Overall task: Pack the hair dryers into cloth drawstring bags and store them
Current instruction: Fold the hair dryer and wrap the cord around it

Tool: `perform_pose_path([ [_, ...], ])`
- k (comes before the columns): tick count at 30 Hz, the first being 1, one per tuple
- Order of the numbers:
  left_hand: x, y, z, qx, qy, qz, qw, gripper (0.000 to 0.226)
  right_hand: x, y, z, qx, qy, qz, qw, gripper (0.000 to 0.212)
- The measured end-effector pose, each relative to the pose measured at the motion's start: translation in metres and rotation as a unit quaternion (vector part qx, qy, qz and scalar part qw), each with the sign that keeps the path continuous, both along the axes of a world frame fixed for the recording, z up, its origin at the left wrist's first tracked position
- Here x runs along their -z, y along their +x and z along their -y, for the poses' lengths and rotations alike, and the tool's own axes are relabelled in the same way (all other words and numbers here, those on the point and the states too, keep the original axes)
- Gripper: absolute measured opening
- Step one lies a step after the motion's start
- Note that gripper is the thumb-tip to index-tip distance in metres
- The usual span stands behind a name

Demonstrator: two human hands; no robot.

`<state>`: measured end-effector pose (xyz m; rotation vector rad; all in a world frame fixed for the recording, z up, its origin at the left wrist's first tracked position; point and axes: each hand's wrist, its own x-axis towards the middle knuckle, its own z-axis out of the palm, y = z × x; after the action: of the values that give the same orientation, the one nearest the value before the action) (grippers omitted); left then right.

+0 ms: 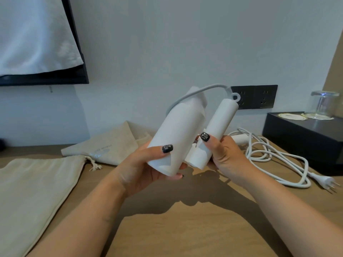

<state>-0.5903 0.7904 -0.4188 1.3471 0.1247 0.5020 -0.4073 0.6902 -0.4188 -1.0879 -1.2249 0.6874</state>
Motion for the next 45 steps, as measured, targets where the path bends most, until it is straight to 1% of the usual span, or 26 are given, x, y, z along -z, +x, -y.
perform_pose_path([
  [2,-0.001,0.002,0.0,-0.055,0.058,-0.005,0.997,0.06,0.003,0.008,-0.005,0.038,-0.012,0.033,0.999,0.055],
  [3,0.0,0.003,0.001,-0.089,0.094,-0.003,0.992,0.063,0.002,0.012,-0.006,0.076,-0.018,0.069,0.995,0.056],
  [5,0.002,0.008,0.003,-0.153,0.145,0.007,0.977,0.07,0.0,0.017,-0.007,0.142,-0.018,0.166,0.976,0.055],
  [8,0.004,0.013,0.008,-0.228,0.177,0.027,0.957,0.078,-0.003,0.022,-0.006,0.199,-0.02,0.279,0.939,0.059],
  [10,0.005,0.015,0.009,-0.269,0.198,0.032,0.942,0.078,-0.002,0.021,-0.006,0.216,-0.035,0.317,0.923,0.059],
  [12,0.003,0.016,0.009,-0.308,0.204,0.034,0.929,0.08,-0.003,0.018,-0.006,0.228,-0.04,0.323,0.918,0.067],
  [15,0.002,0.016,0.005,-0.385,0.237,0.015,0.892,0.092,-0.005,0.014,-0.004,0.254,-0.046,0.306,0.917,0.085],
  [17,0.002,0.015,0.002,-0.423,0.26,0.001,0.868,0.094,-0.006,0.01,-0.003,0.255,-0.06,0.292,0.92,0.09],
  [20,0.003,0.016,0.002,-0.456,0.296,-0.034,0.839,0.096,-0.008,0.002,-0.002,0.235,-0.078,0.285,0.926,0.087],
  [22,0.005,0.016,0.006,-0.464,0.349,-0.074,0.81,0.099,-0.007,-0.002,-0.003,0.227,-0.081,0.283,0.928,0.082],
  [24,0.009,0.017,0.01,-0.456,0.416,-0.094,0.781,0.1,-0.006,-0.005,-0.002,0.224,-0.085,0.274,0.932,0.077],
  [27,0.014,0.019,0.01,-0.451,0.522,-0.084,0.719,0.098,-0.006,-0.008,0.0,0.207,-0.095,0.219,0.949,0.077],
  [30,0.017,0.019,0.001,-0.451,0.583,-0.074,0.671,0.094,-0.008,-0.014,0.001,0.172,-0.085,0.199,0.961,0.087],
  [32,0.018,0.018,-0.004,-0.451,0.627,-0.073,0.631,0.09,-0.01,-0.019,0.004,0.15,-0.075,0.171,0.971,0.091],
  [36,0.015,0.015,-0.011,-0.466,0.68,-0.044,0.564,0.084,-0.01,-0.026,0.003,0.135,-0.076,0.11,0.982,0.098],
  [39,0.011,0.018,-0.009,-0.478,0.713,0.012,0.512,0.068,-0.011,-0.029,0.004,0.113,-0.058,0.016,0.992,0.092],
  [42,0.008,0.023,-0.006,-0.492,0.723,0.044,0.483,0.057,-0.012,-0.03,0.006,0.106,-0.053,-0.051,0.992,0.082],
  [45,0.009,0.024,-0.006,-0.486,0.733,0.042,0.474,0.059,-0.01,-0.03,0.004,0.126,-0.067,-0.069,0.987,0.086],
])
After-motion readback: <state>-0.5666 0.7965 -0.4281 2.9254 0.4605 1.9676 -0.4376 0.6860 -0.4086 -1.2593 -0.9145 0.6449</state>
